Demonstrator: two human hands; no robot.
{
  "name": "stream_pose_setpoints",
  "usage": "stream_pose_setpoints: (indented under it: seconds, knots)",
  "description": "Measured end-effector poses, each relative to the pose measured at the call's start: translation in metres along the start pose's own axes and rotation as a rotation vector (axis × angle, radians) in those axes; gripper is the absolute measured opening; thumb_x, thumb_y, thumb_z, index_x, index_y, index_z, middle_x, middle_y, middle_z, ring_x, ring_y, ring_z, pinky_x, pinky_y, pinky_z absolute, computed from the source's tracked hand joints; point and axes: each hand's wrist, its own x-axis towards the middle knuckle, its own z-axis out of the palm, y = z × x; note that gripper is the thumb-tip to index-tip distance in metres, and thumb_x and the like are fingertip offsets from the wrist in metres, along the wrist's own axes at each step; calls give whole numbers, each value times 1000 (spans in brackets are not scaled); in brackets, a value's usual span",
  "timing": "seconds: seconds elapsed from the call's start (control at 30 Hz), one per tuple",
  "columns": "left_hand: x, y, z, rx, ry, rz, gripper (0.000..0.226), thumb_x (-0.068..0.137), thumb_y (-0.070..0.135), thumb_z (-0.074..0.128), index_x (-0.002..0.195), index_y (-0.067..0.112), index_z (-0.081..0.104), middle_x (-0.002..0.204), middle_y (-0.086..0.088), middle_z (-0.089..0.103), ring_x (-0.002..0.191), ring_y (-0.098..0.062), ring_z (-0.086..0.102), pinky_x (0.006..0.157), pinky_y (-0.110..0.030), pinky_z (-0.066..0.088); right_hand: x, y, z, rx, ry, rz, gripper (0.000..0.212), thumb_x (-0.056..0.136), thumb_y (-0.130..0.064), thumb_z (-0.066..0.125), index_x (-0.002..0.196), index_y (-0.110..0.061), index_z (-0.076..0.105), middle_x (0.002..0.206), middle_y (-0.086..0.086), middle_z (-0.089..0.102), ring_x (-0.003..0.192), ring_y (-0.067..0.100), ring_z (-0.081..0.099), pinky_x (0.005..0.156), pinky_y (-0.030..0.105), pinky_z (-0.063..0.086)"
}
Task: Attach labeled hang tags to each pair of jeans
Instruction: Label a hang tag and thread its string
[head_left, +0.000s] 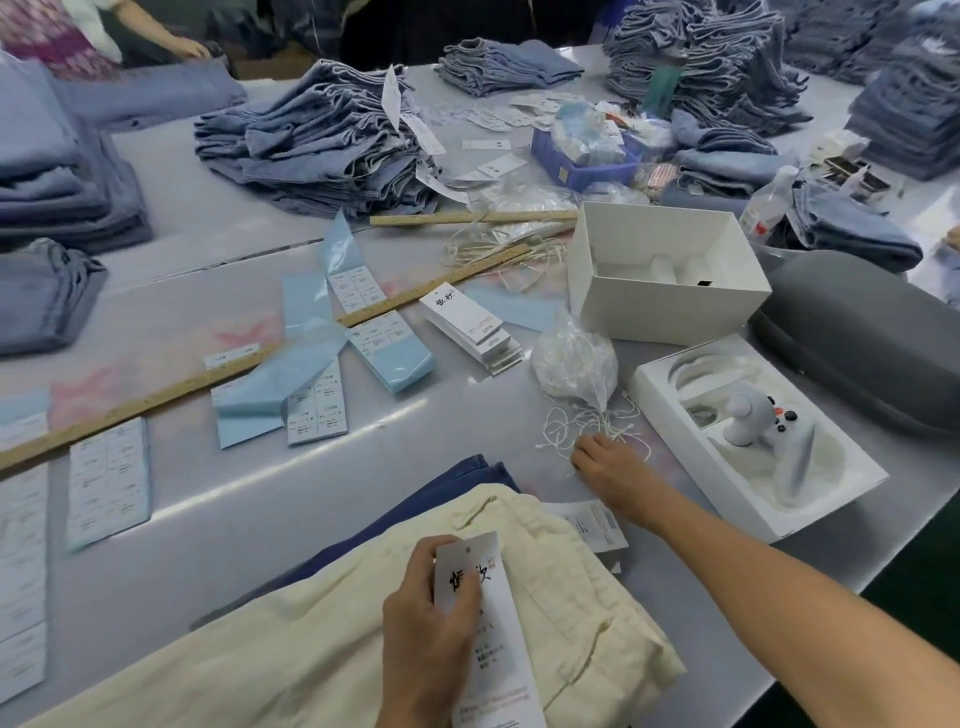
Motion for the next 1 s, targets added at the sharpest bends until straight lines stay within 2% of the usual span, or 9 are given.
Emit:
stream_pose_setpoints:
  seconds: [0.17,0.33,0.47,0.53,0.6,0.7,0.77,0.87,1.0]
  knots:
    - [-2,0,0,4,5,50,39,89,10,74,100,44,60,83,21,72,71,-6,68,58,-12,50,3,0,-1,44,-126,16,40,83,13,53,118,-6,59,121,11,55,110,28,52,88,34,46]
    - [-2,-3,0,9,18,79,28,88,7,74,97,32,65,85,20,72,74,-7,68,59,-12,49,5,-7,-10,-102,49,13,41,46,6,88,78,-11,69,87,6,65,78,23,65,60,32,52]
    - [-4,-3,1,-22,10,82,32,88,6,73,96,36,63,82,17,72,73,-8,67,59,-11,48,7,-12,-8,-164,69,13,31,55,6,83,78,-8,67,83,11,64,74,27,64,61,35,54]
    - [-3,-2,0,-28,-2,82,36,89,7,72,96,41,61,81,16,71,70,-8,66,58,-12,48,13,-19,-13,10,200,133,27,53,10,81,68,-3,63,69,14,61,61,31,61,53,39,54]
    - [-3,-2,-1,-49,0,77,33,91,10,71,99,41,61,78,13,71,64,-8,65,55,-13,49,21,-29,-27,469,353,453,15,72,9,72,72,1,59,69,17,59,63,33,57,58,42,52]
    - [-4,0,-1,-125,16,33,19,90,30,68,106,37,62,73,6,71,58,-10,63,53,-23,53,17,-42,-56,1076,365,802,9,88,-7,69,84,-6,62,79,10,68,73,25,62,65,31,52]
    - [-5,2,-1,-166,6,-3,21,88,43,61,109,36,62,73,2,71,59,-16,66,53,-33,56,4,-59,-86,1392,395,729,9,88,-6,73,86,-10,66,81,7,72,76,21,68,72,28,56]
    - [-8,9,-3,-218,15,-13,20,95,49,54,107,36,63,76,0,72,62,-20,68,52,-33,56,-25,-97,-136,1554,408,527,21,84,-5,79,92,-23,71,88,5,75,82,21,73,78,24,59]
    - [-11,22,-3,-277,64,-27,15,95,44,53,95,35,66,79,2,72,67,-15,68,56,-27,52,-51,-148,-171,1241,516,361,21,84,-8,80,96,-25,79,91,-8,77,84,12,73,79,18,55]
